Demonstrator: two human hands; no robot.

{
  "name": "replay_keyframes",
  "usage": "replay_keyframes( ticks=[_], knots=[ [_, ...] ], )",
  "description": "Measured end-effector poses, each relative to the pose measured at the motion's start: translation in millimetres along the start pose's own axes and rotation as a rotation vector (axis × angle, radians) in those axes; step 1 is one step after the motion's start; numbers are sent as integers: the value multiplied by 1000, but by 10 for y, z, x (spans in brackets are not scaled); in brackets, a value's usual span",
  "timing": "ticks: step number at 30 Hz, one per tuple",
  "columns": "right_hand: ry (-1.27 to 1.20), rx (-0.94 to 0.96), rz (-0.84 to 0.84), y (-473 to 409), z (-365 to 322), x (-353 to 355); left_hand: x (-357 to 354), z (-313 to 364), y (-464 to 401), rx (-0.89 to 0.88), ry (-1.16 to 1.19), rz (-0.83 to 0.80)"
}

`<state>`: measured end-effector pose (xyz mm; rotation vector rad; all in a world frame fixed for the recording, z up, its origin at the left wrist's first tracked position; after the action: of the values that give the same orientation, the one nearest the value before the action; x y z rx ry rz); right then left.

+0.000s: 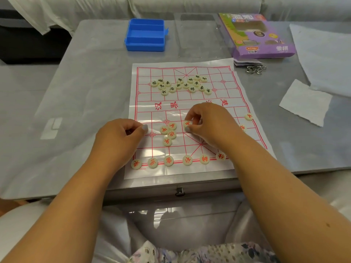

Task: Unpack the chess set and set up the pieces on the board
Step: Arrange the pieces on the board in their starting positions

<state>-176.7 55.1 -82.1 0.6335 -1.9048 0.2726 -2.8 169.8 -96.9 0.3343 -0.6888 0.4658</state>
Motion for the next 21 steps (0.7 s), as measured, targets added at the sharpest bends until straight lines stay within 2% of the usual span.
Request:
replay_keyframes(
  ticks=[5,9,17,21],
  knots=[
    [-26,-197,141,36,494,420,-7,-13,3,8,14,-3],
    [5,-306,44,34,674,449,-6,-1,8,6,5,8],
    [19,-280,-10,47,607,376,-7,10,4,8,-13,18],
    [49,-210,54,37,426,377,-3,4,0,11,1,8]
  ],
)
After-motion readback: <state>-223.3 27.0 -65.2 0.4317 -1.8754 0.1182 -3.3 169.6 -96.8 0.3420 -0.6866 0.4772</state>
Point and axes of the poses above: each hand's wrist, its own y-axis away from the middle knuckle, its own x-axis out of the back of the hand, z = x × y, the point moved 3 cm from there along -y, towards the middle knuckle, and after that the axes turned 1 degree about -x, right-handed, at the moved point
